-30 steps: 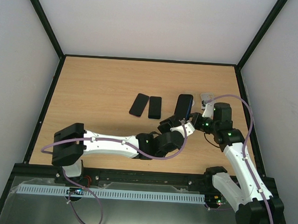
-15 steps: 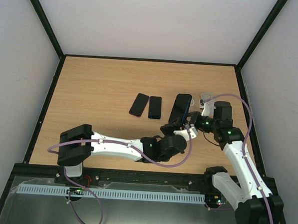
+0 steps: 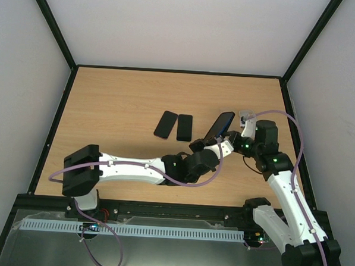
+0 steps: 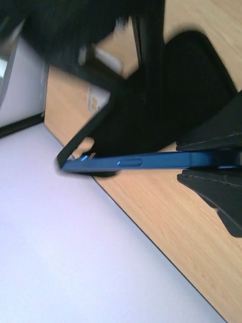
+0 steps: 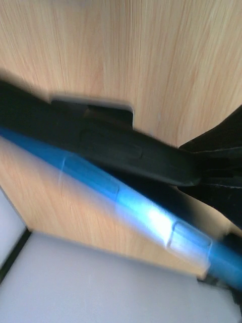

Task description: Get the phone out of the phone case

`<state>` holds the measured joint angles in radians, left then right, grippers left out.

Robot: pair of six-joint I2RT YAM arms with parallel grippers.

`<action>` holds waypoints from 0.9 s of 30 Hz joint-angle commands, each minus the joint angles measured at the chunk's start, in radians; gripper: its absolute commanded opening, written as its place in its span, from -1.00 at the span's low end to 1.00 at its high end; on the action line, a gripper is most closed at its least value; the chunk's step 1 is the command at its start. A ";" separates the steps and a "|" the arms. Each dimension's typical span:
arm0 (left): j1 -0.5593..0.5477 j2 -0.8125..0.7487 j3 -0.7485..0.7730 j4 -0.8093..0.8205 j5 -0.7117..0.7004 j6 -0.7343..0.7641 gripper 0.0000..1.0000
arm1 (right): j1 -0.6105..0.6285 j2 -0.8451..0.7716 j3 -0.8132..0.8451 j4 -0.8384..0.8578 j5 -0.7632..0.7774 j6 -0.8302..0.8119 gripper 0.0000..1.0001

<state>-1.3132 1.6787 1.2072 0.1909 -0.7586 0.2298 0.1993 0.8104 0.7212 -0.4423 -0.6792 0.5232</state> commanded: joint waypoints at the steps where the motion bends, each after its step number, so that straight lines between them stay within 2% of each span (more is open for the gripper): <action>1: 0.074 -0.192 0.014 -0.022 -0.028 -0.169 -0.95 | -0.021 0.011 0.012 -0.076 0.223 -0.106 -0.96; 6: 0.138 -0.290 -0.023 -0.107 -0.007 -0.218 -0.95 | -0.022 0.025 0.032 -0.052 0.215 -0.104 -0.96; 10: 0.211 -0.317 -0.035 -0.303 -0.084 -0.221 -0.95 | -0.022 0.074 0.075 -0.023 0.203 -0.182 -0.96; 13: 0.268 -0.311 -0.120 -0.350 -0.188 -0.148 -0.95 | -0.021 0.121 0.078 0.034 0.159 -0.291 -0.96; 15: 0.295 -0.300 -0.219 -0.312 -0.245 -0.072 -0.95 | -0.021 0.163 0.065 0.093 0.173 -0.300 -0.96; 22: 0.452 -0.255 -0.344 -0.283 -0.082 0.158 -0.95 | -0.021 0.359 0.050 0.205 0.120 -0.321 -0.96; 27: 0.495 -0.282 -0.424 -0.211 0.005 0.278 -0.95 | -0.022 0.413 0.052 0.219 0.128 -0.310 -0.96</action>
<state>-0.8333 1.4437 0.8227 -0.1261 -0.8070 0.3607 0.1780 1.2205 0.7673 -0.2989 -0.5465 0.2272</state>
